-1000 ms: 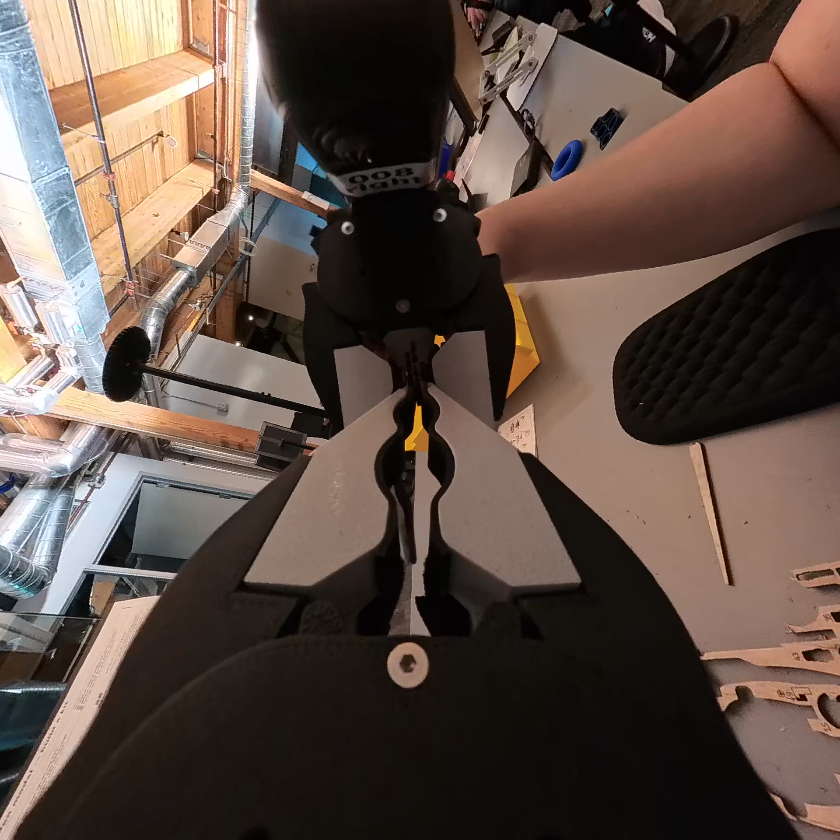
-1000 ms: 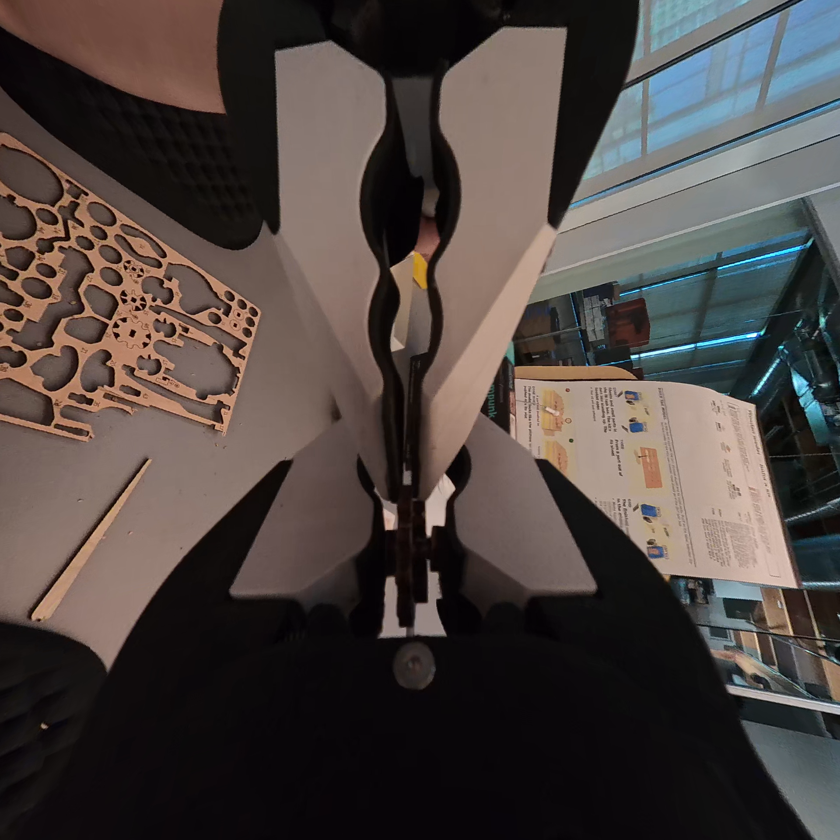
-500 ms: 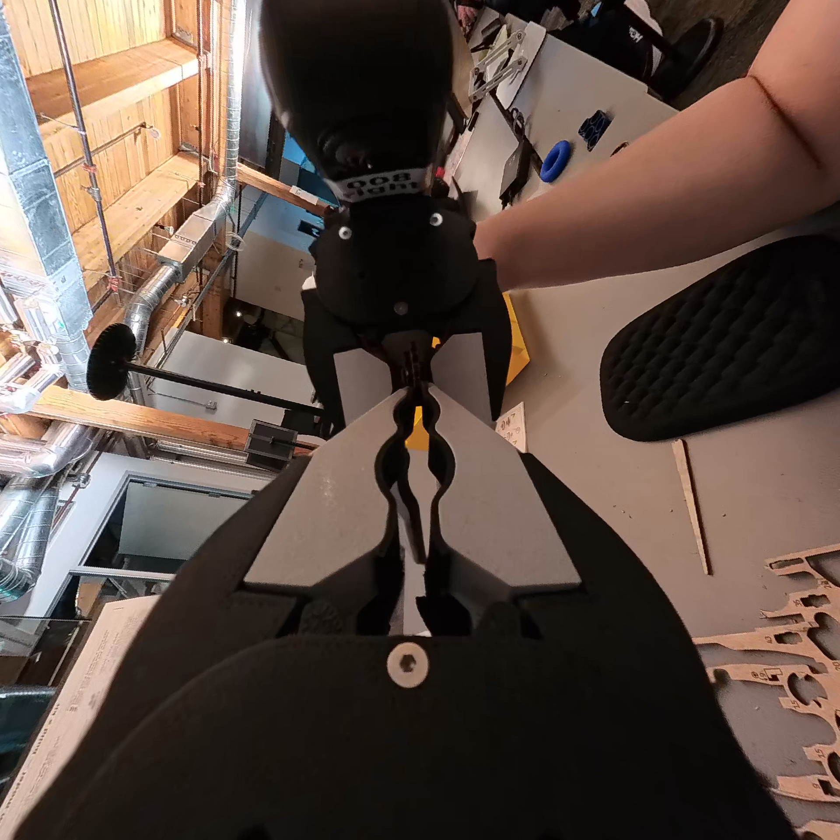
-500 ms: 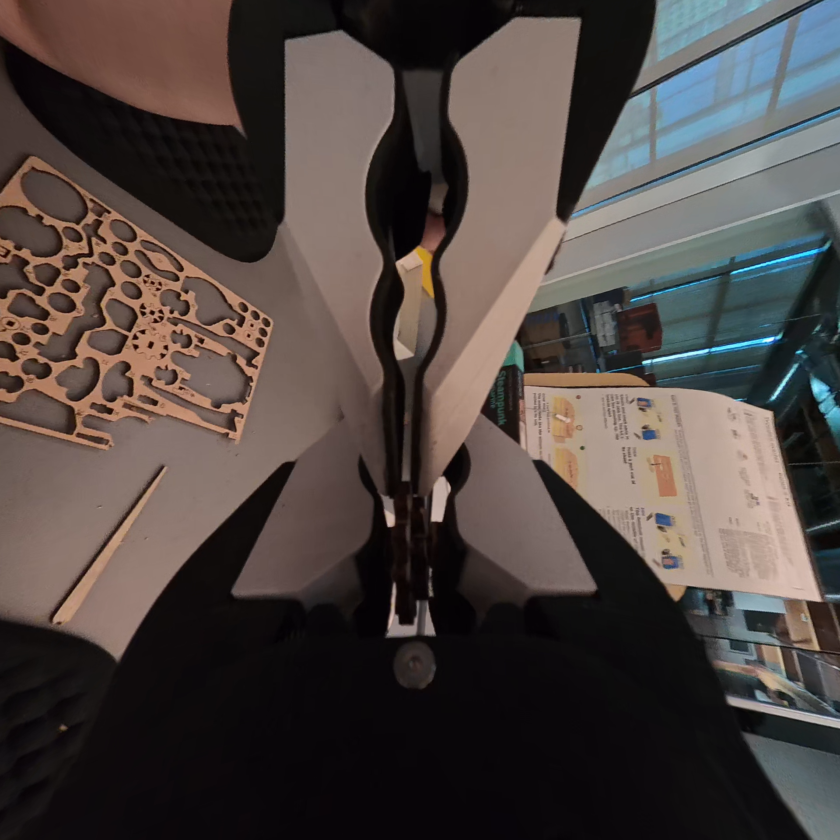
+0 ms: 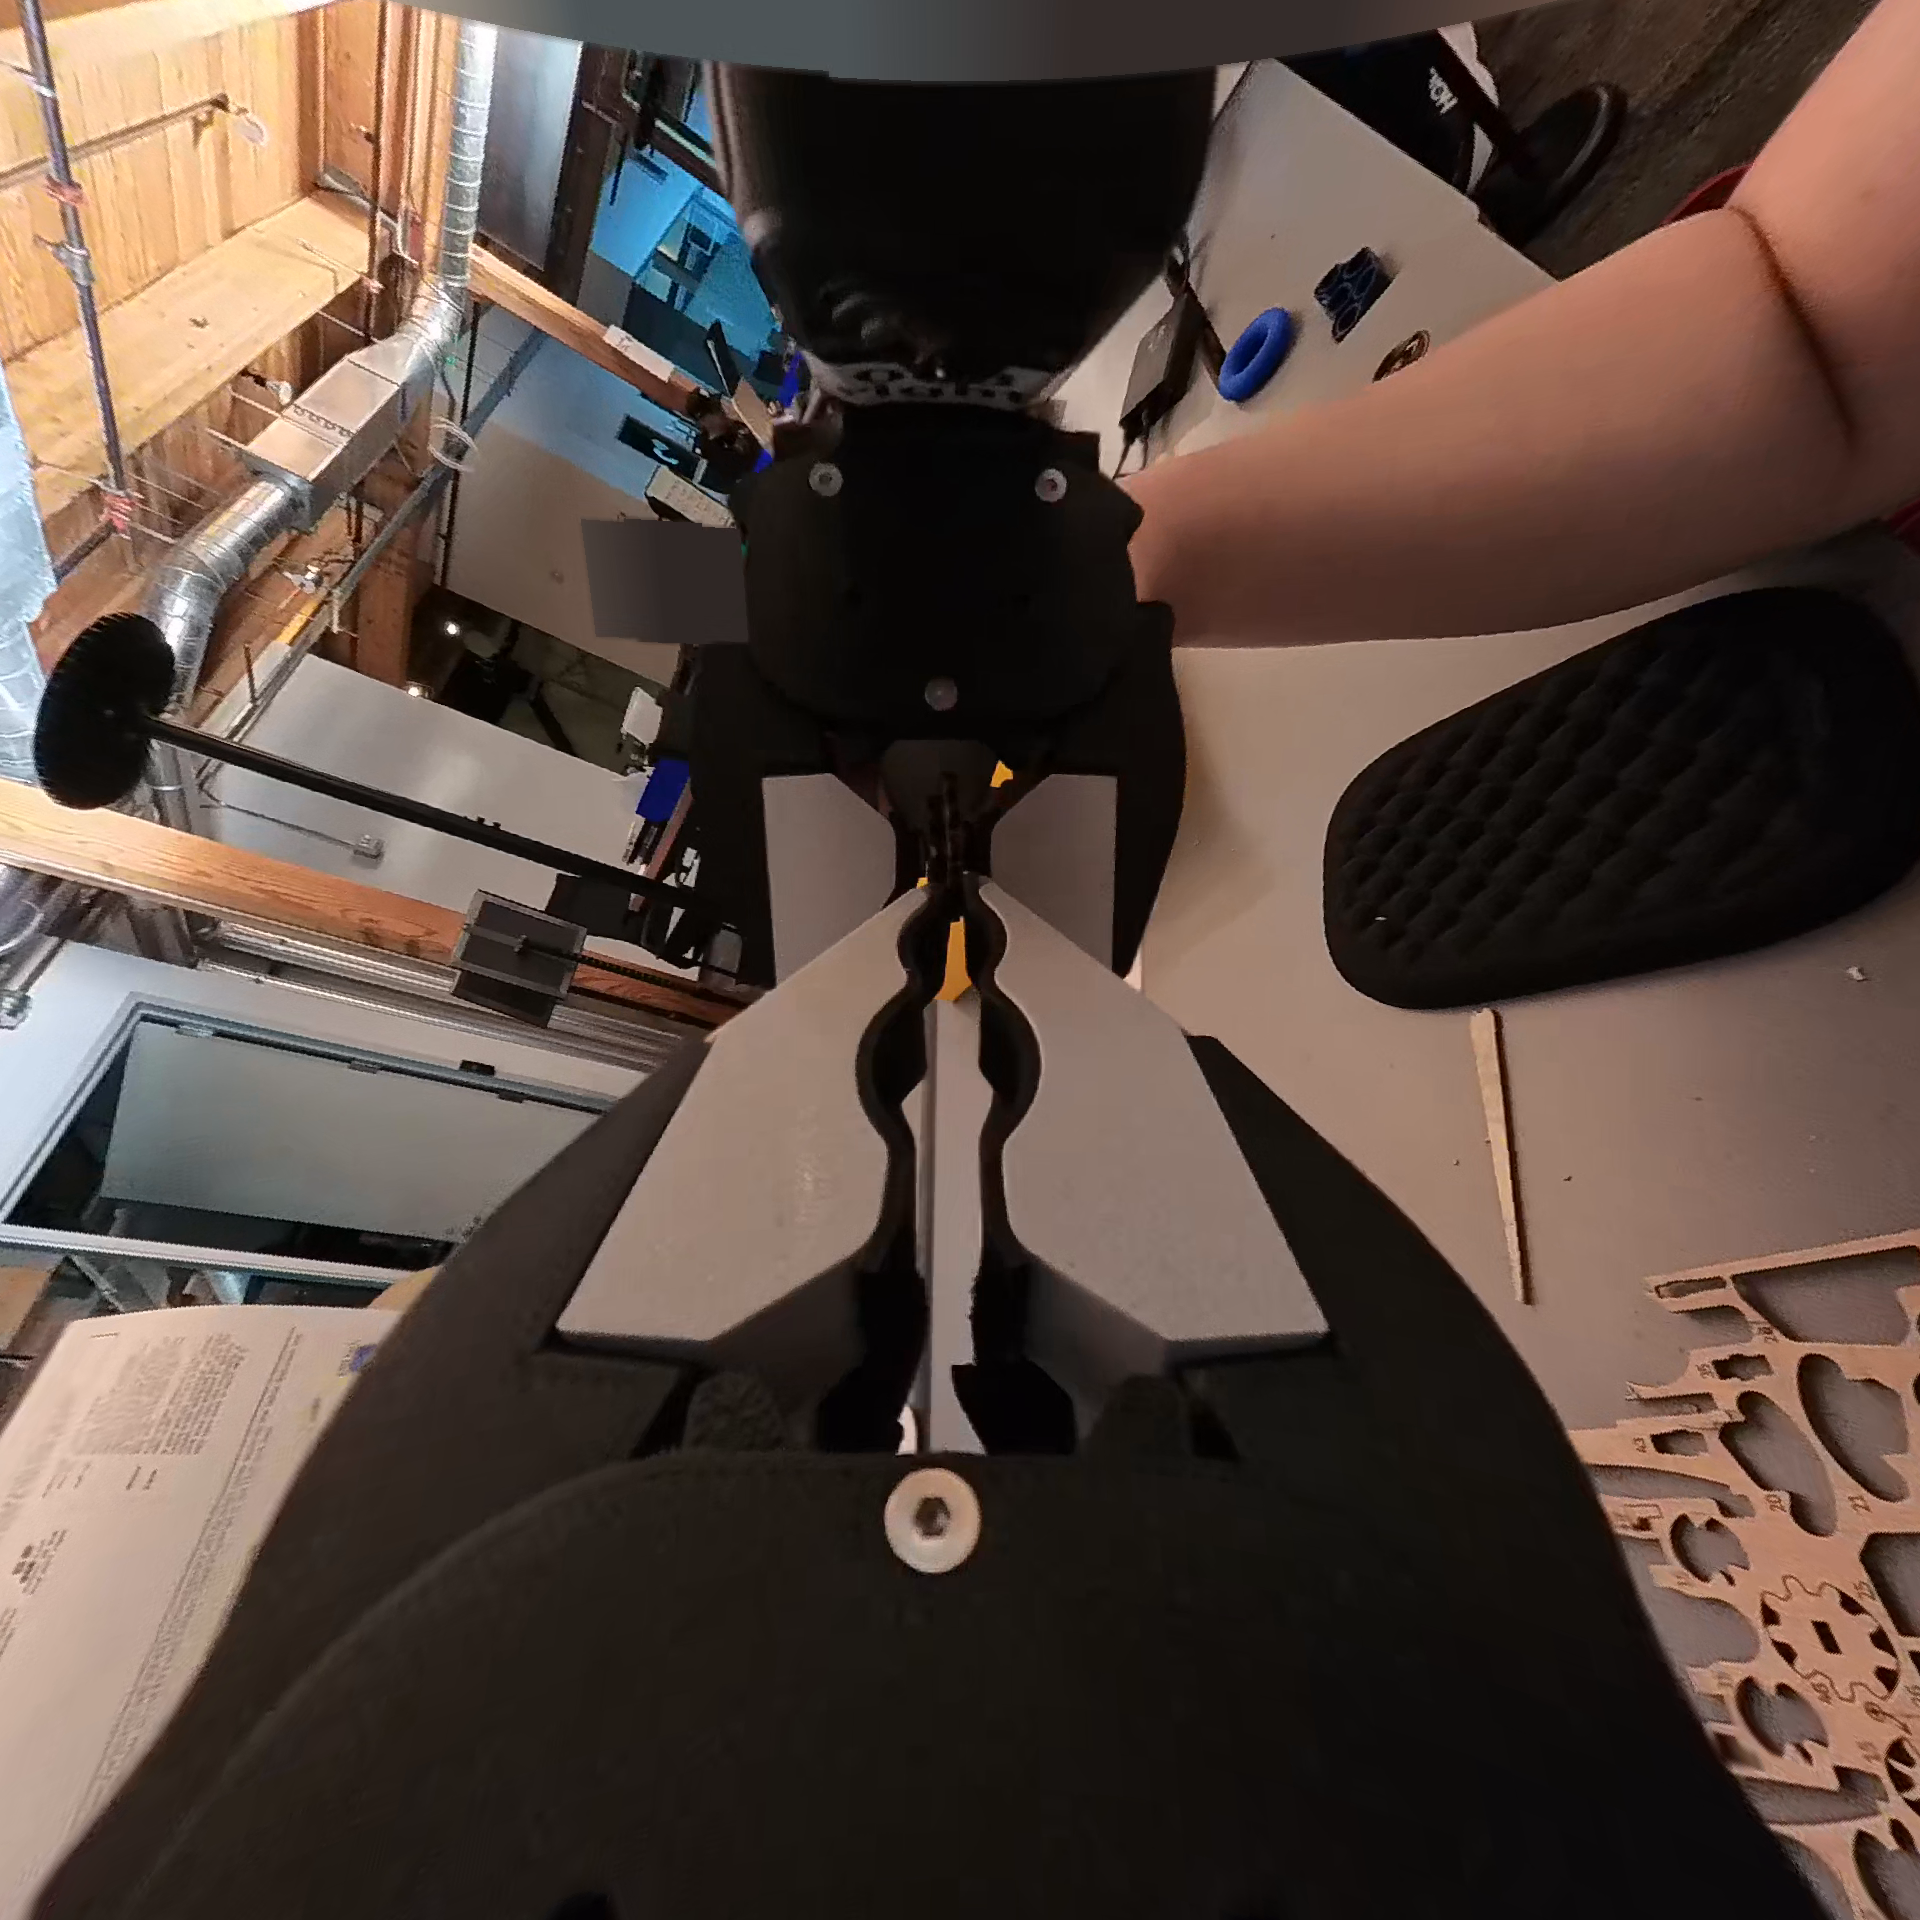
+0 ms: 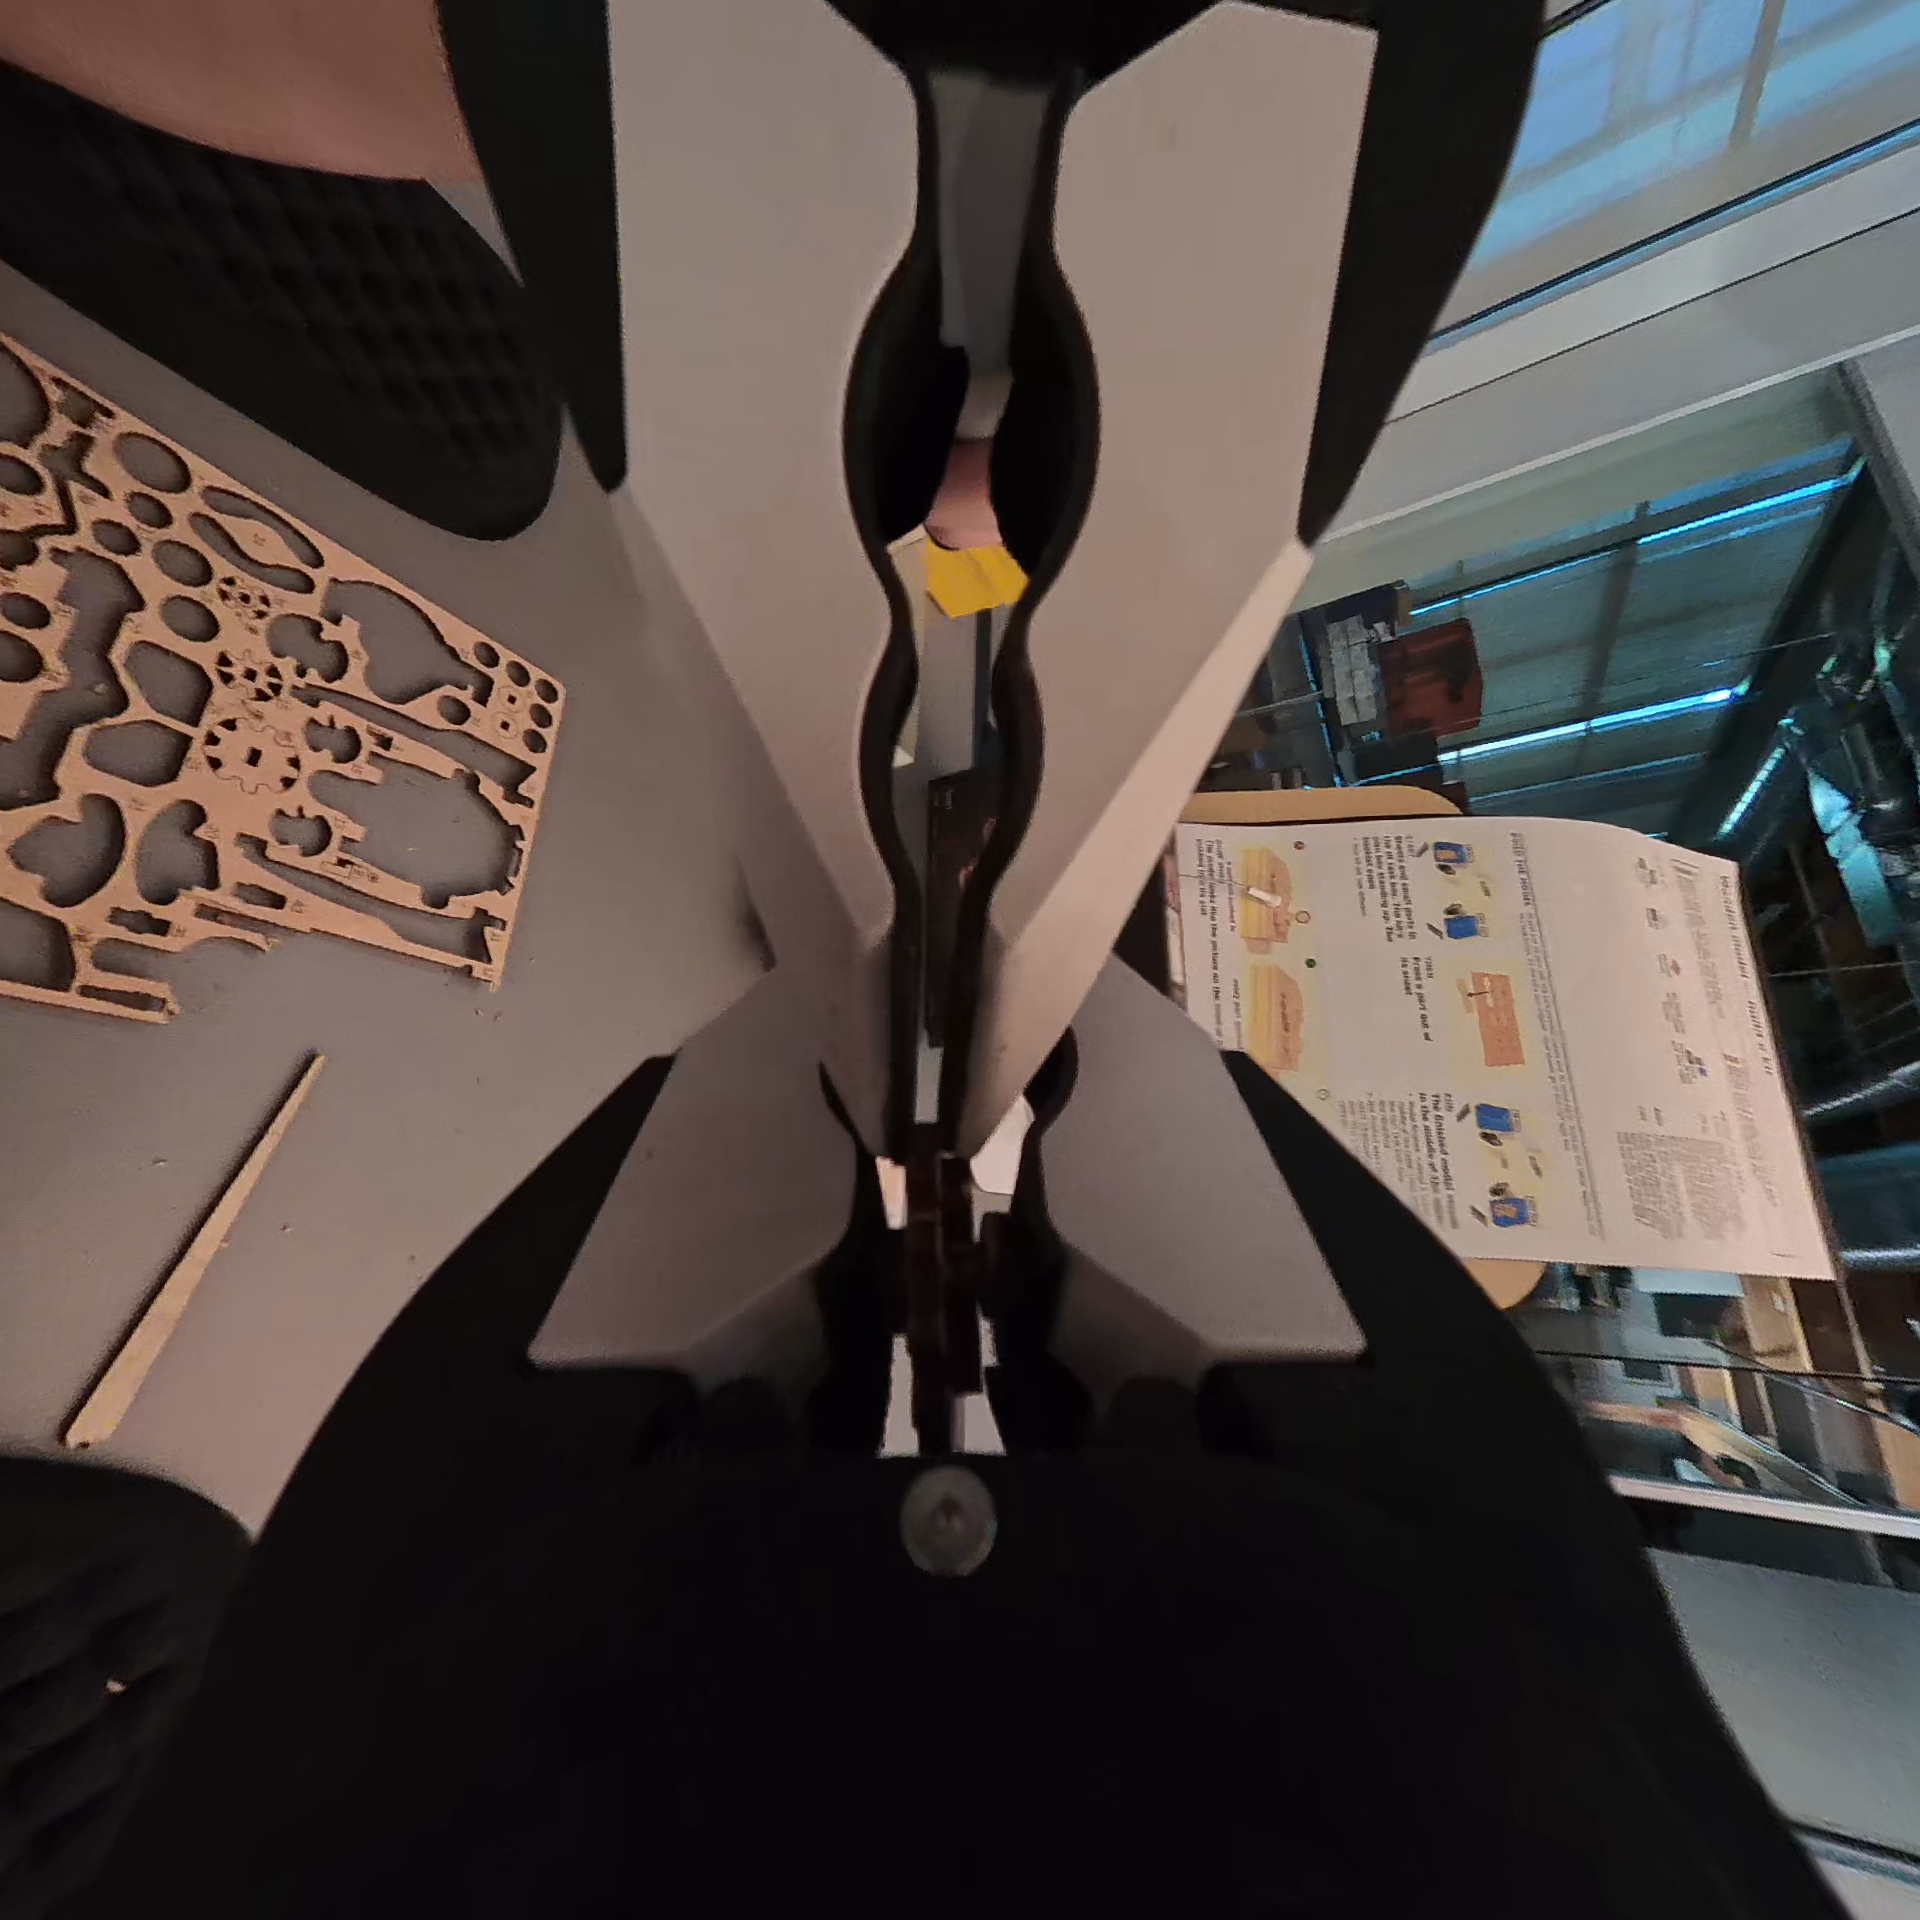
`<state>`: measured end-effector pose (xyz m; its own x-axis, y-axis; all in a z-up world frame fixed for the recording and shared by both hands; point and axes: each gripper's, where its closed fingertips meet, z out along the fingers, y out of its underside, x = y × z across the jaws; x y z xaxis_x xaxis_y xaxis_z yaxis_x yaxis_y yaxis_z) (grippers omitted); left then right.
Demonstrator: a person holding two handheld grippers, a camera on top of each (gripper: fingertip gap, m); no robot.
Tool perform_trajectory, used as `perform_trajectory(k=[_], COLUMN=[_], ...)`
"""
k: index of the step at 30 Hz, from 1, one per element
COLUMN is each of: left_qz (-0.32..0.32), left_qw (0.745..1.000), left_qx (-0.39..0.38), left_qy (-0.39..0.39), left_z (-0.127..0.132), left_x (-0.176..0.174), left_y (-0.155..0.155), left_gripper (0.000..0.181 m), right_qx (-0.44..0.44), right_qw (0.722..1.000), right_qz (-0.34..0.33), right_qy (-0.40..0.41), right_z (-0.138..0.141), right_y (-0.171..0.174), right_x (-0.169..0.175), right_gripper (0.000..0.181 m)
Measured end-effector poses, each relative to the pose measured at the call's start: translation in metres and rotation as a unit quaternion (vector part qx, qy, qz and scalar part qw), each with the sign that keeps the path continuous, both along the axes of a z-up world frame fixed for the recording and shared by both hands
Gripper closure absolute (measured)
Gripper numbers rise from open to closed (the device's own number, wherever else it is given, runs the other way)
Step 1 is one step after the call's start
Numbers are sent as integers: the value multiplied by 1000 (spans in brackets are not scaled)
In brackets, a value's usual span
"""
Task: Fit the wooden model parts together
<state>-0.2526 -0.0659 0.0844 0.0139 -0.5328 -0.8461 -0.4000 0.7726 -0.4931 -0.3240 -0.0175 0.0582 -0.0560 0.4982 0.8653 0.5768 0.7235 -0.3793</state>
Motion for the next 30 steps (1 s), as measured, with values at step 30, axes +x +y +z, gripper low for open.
perform_trajectory(k=[30], left_qz=[4], left_qw=[998], left_qx=[51], left_qy=[-49], left_z=[18], left_x=[-4], left_y=[-5], left_gripper=[177], right_qx=[-23], right_qw=[997], right_qz=[20], right_qy=[68], right_z=[23], right_y=[-11], right_x=[-8], right_gripper=[165])
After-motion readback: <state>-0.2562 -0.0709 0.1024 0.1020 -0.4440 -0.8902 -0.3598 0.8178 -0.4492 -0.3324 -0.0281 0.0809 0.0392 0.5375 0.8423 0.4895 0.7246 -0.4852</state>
